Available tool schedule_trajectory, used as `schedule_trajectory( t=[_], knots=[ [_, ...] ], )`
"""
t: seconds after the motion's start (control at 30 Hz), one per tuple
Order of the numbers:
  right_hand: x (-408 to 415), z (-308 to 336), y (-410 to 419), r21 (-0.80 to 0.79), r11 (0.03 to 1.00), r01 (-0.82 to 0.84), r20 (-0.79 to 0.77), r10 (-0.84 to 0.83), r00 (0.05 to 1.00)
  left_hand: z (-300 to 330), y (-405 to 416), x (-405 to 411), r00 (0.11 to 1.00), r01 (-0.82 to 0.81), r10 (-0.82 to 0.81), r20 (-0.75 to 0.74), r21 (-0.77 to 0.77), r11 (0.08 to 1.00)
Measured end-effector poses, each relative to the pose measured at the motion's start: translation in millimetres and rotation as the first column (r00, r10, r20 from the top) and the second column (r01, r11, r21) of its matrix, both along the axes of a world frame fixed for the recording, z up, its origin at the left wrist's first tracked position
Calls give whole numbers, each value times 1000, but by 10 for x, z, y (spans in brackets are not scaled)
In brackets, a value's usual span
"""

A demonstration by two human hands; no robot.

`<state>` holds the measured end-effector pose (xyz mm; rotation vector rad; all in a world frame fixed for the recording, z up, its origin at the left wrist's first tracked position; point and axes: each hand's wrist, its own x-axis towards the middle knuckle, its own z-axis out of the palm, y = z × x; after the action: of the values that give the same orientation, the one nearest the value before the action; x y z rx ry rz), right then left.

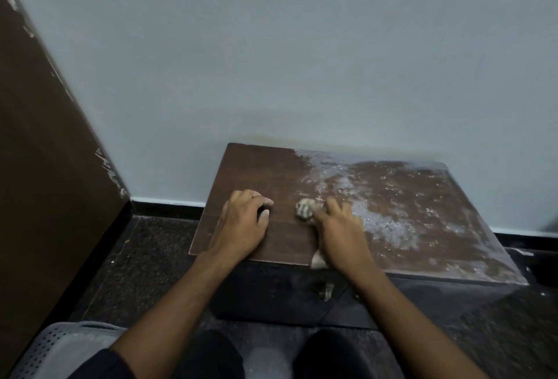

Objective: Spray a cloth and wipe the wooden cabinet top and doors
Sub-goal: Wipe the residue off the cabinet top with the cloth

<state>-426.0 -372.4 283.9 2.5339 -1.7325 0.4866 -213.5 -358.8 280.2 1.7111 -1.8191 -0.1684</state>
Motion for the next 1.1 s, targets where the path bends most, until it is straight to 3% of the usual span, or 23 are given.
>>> schedule_trajectory(
  t=[0.13,0.3,0.4,0.5,0.63,0.7,0.87,0.93,1.1],
  knots=[
    [115,60,-142,35,996,76,15,-77,997,2,-17,-9,1000,-2,2,29,17,1000],
    [26,-41,351,75,989,-124,-50,128,990,-16,-71,-9,999,-5,5,37,-13,1000],
    [-168,-13,135,9,1000,-20,-80,21,997,-25,-72,-12,999,-4,5,34,-31,999],
    [-100,33,-13,39,987,156,18,-157,987,-23,-72,-8,999,-5,6,34,-35,999],
    [324,-1,340,87,986,-145,9,145,989,-17,-117,-20,1000,7,-7,12,-33,999],
    [348,-17,303,70,977,-202,-21,204,979,-3,-149,-15,1000,12,-12,7,-30,999],
    [256,67,-350,67,995,80,-5,-80,997,65,-141,22,1000,11,-11,24,-15,1000],
    [357,91,-403,93,989,112,18,-114,993,71,-165,64,1000,12,-12,22,-10,1000],
    [390,5,5,33,984,-173,6,173,985,142,-364,191,1000,-15,14,-13,-27,1000]
  ],
)
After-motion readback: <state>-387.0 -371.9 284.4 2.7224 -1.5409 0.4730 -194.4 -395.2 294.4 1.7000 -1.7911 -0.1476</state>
